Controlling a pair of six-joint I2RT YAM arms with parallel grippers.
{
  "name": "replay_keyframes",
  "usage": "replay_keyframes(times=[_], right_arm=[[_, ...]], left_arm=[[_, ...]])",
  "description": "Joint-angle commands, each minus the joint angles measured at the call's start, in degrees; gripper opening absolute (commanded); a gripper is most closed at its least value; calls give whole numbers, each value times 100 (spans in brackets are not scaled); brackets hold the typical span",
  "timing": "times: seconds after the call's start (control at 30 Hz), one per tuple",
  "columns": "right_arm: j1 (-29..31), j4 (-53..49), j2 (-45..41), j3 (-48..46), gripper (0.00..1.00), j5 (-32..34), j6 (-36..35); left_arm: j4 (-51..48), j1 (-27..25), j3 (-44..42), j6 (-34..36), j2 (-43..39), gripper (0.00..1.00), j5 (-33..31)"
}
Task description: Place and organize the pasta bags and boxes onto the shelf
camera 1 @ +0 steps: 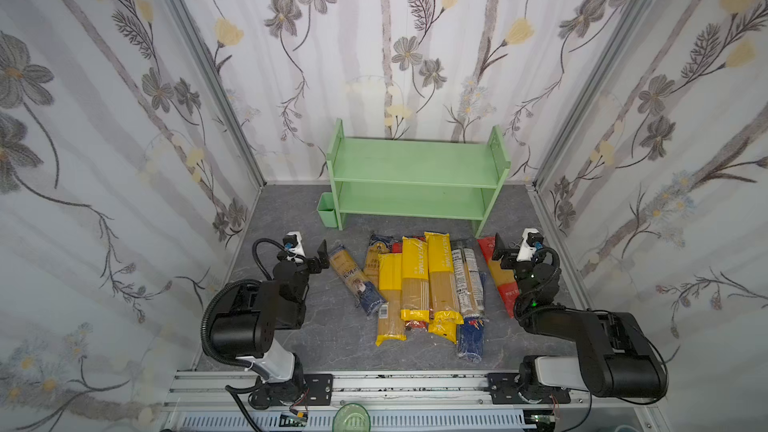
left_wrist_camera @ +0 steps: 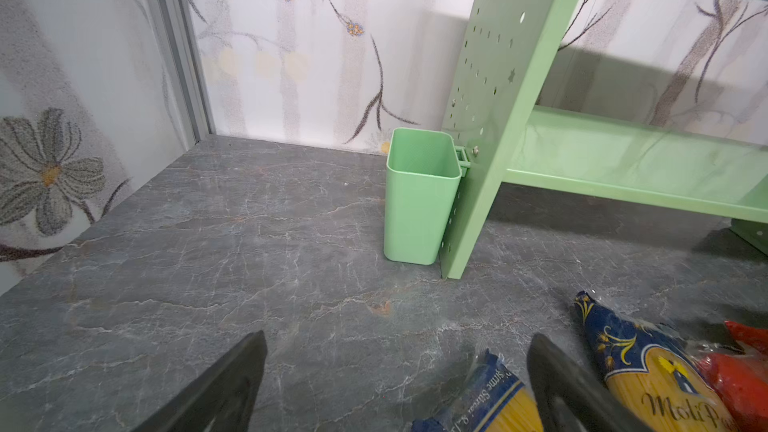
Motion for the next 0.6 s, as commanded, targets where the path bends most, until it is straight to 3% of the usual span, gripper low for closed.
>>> replay_keyframes(times=[0.0,0.57], right_arm=[[0,230,14,5,100,0,-58],[-36,162,23,50,100,-98,-28]], left_arm=[[94,12,43,22,-23,100,67],[100,6,42,37,-14,100,66]])
